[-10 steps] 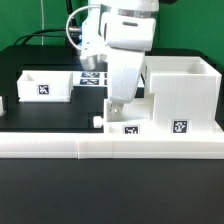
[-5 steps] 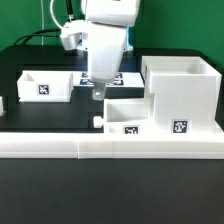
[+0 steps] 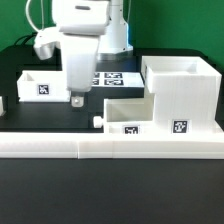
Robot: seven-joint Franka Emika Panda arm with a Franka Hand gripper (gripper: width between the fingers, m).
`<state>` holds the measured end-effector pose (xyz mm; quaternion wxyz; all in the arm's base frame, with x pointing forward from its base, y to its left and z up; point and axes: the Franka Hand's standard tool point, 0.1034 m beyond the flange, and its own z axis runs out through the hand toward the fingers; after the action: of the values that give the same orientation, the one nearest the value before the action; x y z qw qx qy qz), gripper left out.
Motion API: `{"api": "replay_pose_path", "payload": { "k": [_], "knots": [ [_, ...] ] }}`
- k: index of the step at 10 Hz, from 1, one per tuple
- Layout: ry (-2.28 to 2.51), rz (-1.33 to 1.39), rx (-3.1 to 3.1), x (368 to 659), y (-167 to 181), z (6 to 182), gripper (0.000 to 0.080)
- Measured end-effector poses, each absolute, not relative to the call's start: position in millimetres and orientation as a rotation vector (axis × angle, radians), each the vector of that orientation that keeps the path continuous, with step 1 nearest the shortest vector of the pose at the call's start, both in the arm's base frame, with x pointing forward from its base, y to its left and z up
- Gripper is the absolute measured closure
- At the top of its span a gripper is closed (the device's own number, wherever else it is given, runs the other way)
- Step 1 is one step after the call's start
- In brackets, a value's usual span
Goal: Assemble drawer
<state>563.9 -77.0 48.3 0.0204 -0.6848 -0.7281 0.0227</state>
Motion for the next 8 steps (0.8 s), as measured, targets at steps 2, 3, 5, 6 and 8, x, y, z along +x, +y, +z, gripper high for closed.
{"api": "replay_pose_path", "payload": {
  "k": [2, 3, 5, 6, 8],
  "knots": [
    [-2.243, 0.020, -2.068, 567.0, -72.5, 39.6, 0.0150],
    [-2.222, -0.021, -2.035, 566.3, -70.1, 34.6, 0.0150],
    [-2.197, -0.043, -2.030, 564.8, -75.5, 32.3, 0.0150],
    [-2.194, -0.041, -2.032, 564.7, -74.7, 32.0, 0.0150],
    [-2.201, -0.047, -2.030, 564.4, -72.5, 29.1, 0.0150]
  ]
}}
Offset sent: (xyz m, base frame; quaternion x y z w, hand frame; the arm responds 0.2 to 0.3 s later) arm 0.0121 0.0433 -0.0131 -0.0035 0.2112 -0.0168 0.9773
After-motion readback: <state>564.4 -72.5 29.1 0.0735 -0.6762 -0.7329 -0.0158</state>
